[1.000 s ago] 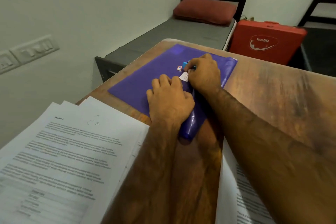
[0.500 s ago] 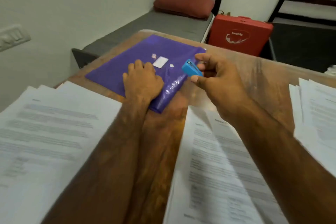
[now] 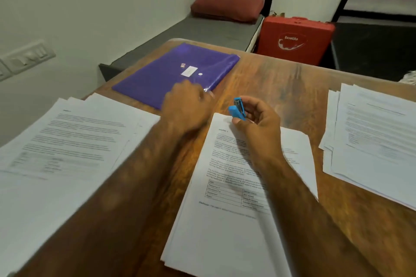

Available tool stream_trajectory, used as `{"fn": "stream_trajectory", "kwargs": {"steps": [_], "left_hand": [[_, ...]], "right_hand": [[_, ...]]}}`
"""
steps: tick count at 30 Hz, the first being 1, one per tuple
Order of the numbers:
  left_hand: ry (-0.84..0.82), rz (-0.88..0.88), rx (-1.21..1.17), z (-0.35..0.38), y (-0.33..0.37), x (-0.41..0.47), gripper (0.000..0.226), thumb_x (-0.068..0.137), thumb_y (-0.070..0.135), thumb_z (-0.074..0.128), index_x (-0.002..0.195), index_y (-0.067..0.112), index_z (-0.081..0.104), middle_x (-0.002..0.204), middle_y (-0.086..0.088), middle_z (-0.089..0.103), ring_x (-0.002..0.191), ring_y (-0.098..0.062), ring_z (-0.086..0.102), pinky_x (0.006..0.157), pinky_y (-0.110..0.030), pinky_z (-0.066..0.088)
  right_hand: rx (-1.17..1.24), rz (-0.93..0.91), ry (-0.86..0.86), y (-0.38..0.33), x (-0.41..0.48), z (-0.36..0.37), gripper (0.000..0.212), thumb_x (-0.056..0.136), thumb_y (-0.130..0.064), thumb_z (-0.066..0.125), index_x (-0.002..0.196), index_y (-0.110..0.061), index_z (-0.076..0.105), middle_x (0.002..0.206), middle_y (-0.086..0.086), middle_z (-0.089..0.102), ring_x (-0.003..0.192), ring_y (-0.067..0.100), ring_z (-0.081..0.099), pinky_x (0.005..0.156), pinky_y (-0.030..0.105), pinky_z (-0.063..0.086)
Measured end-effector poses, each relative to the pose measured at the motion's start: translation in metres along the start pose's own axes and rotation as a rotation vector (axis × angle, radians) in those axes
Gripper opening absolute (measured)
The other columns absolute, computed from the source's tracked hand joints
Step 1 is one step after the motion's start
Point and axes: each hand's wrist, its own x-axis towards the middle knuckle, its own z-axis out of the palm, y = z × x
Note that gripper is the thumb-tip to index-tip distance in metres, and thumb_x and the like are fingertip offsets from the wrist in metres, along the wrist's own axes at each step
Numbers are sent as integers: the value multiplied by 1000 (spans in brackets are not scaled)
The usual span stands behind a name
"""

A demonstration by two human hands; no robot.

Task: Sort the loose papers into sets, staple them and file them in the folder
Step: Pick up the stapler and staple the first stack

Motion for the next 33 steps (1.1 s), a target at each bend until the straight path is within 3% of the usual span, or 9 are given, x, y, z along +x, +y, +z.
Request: {"fn": "stream_trajectory", "kwargs": {"steps": [3, 7, 10, 12, 14, 20, 26, 29, 33], "left_hand": [[-101, 100, 82, 26, 18, -41, 40, 104, 51, 41, 114, 21, 66, 122, -2, 60, 114, -22, 53, 101, -49, 47], [182, 4, -290, 24, 18, -56, 26, 104, 30, 52, 124, 22, 66, 124, 1, 61, 114, -15, 52, 100, -46, 48], [143, 43, -540, 17, 25, -59, 29, 99, 38, 61, 124, 24, 68, 111, 12, 66, 105, -7, 58, 92, -30, 50], [70, 25, -746, 15, 33, -63, 25, 97, 28, 70, 121, 19, 72, 103, 14, 71, 97, -3, 65, 84, -19, 53], [87, 12, -838, 20, 36, -60, 21, 94, 21, 74, 115, 16, 75, 100, 8, 75, 94, -5, 70, 84, -25, 59], [88, -104, -1026, 35, 24, -47, 11, 82, 22, 77, 92, 20, 73, 86, -9, 73, 82, -41, 72, 74, -62, 61], [52, -132, -1080, 31, 27, -48, 7, 83, 2, 69, 86, 6, 64, 75, -8, 66, 67, -25, 68, 61, -38, 59], [23, -130, -1136, 31, 28, -48, 5, 82, 8, 65, 86, 8, 62, 76, -15, 62, 64, -27, 63, 60, -38, 55], [-10, -113, -1174, 30, 32, -50, 2, 87, 3, 61, 85, 2, 61, 84, -27, 62, 65, -32, 61, 65, -46, 54]], "right_hand": [[13, -33, -26, -3, -4, -1, 46, 85, 9, 75, 118, -23, 69, 116, -12, 71, 109, 5, 68, 86, 13, 55], [-4, -50, -31, 0, -4, -2, 46, 85, 11, 76, 114, -25, 70, 116, -11, 71, 110, 6, 68, 81, 9, 53], [-9, -74, -48, 2, -3, -1, 46, 84, 11, 76, 112, -25, 70, 113, -12, 73, 110, 6, 69, 85, 13, 56], [22, -102, -72, 3, -3, 0, 42, 84, 12, 75, 112, -20, 71, 111, -7, 73, 108, 9, 70, 86, 20, 59], [37, -115, -86, 4, -1, 0, 42, 82, 13, 76, 111, -15, 69, 110, -2, 73, 107, 12, 70, 85, 25, 60], [67, -101, -151, 4, 1, 2, 43, 81, 16, 75, 114, -11, 70, 111, 3, 73, 107, 17, 71, 87, 32, 62], [51, -109, -149, 3, 1, 2, 38, 92, 16, 60, 117, -11, 72, 110, 2, 72, 107, 12, 68, 89, 26, 58], [0, -134, -147, 2, -3, 3, 31, 95, 13, 54, 112, -11, 65, 108, 0, 68, 102, 12, 68, 85, 25, 58], [-41, -126, -145, 2, -4, 3, 25, 99, 8, 51, 103, -15, 59, 102, -1, 68, 95, 24, 71, 80, 37, 63]]}}
